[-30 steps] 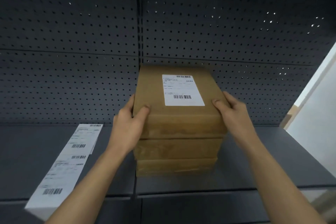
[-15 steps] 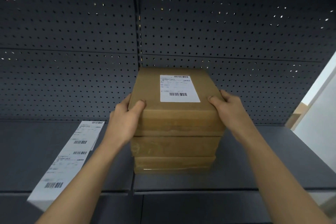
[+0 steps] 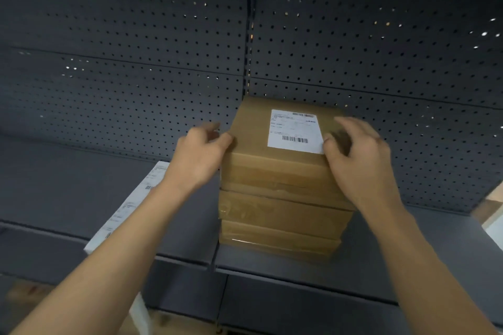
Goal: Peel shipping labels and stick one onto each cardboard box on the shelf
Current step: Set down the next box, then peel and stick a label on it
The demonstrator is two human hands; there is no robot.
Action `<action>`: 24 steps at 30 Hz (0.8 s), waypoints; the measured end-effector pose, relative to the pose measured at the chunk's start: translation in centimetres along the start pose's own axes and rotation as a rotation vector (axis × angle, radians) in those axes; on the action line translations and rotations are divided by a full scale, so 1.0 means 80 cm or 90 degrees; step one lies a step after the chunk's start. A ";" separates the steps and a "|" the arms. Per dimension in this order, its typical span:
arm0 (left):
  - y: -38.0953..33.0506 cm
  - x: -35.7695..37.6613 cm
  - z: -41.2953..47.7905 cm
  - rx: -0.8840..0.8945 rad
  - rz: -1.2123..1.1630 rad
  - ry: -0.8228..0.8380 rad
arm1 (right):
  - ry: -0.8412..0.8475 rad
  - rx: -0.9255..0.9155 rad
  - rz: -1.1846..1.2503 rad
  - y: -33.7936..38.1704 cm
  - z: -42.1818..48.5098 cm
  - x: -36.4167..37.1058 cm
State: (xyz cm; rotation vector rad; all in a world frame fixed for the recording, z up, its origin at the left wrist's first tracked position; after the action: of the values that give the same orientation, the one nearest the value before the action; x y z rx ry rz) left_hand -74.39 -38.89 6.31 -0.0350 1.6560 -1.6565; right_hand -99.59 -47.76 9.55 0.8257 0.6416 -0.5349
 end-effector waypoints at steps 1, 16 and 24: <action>0.002 -0.009 -0.008 0.009 0.023 -0.021 | 0.010 -0.042 -0.007 0.016 0.002 0.006; 0.245 -0.292 -0.190 -0.215 0.388 -0.219 | 0.334 -0.408 0.018 0.329 -0.118 0.255; 0.357 -0.487 -0.287 -0.258 0.426 -0.298 | 0.439 -0.500 -0.012 0.537 -0.207 0.401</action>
State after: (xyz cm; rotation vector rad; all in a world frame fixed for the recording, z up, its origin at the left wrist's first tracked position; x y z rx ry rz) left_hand -45.34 5.10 -2.67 -0.0567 1.3984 -0.7308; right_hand -54.37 -15.98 -0.10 0.2294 1.3785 0.0348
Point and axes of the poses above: each hand's wrist, its own z-axis towards the middle knuckle, its own x-axis out of the palm, y = z × x, the point moved 7 cm from there along z, towards the middle knuckle, and after that the axes turned 5 degrees about y, right-handed, at the moved point
